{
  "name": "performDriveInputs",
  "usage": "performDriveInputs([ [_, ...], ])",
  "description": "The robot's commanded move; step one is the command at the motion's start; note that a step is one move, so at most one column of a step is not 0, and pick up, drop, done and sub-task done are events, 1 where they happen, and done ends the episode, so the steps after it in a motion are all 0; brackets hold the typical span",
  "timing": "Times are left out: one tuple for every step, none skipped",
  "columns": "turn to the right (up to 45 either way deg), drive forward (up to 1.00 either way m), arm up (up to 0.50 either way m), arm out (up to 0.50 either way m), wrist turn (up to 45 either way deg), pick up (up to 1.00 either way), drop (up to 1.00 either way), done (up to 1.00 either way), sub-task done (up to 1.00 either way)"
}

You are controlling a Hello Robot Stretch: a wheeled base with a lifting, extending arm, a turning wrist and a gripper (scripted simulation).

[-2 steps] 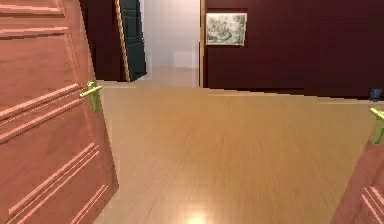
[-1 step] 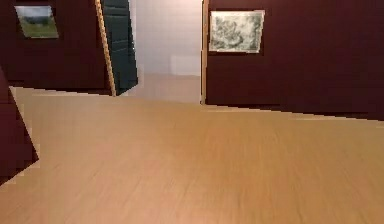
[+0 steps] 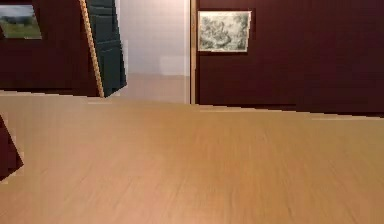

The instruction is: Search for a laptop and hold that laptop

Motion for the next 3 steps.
performDriveInputs([
  [0.0, 0.55, 0.0, 0.0, 0.0, 0.0, 0.0, 0.0, 0.0],
  [-36.0, 0.0, 0.0, 0.0, 0.0, 0.0, 0.0, 0.0, 0.0],
  [0.0, 0.4, 0.0, 0.0, 0.0, 0.0, 0.0, 0.0, 0.0],
])
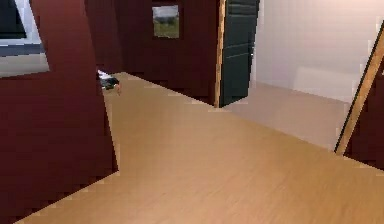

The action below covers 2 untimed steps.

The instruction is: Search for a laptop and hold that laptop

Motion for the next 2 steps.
performDriveInputs([
  [-6.0, 0.0, 0.0, 0.0, 0.0, 0.0, 0.0, 0.0, 0.0],
  [0.0, 1.0, 0.0, 0.0, 0.0, 0.0, 0.0, 0.0, 0.0],
])
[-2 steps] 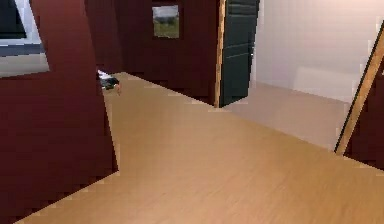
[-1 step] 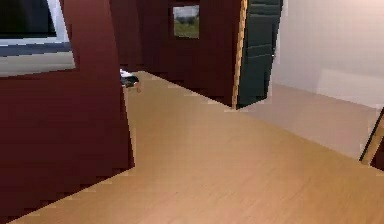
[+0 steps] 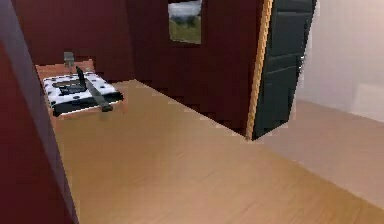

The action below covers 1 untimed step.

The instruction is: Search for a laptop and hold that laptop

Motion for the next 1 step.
performDriveInputs([
  [0.0, 0.65, 0.0, 0.0, 0.0, 0.0, 0.0, 0.0, 0.0],
])
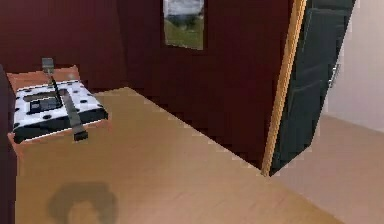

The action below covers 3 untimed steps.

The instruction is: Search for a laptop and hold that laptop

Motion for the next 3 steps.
performDriveInputs([
  [-36.0, 0.0, 0.0, 0.0, 0.0, 0.0, 0.0, 0.0, 0.0],
  [0.0, 0.05, 0.0, 0.0, 0.0, 0.0, 0.0, 0.0, 0.0],
  [3.0, 0.0, 0.0, 0.0, 0.0, 0.0, 0.0, 0.0, 0.0],
])
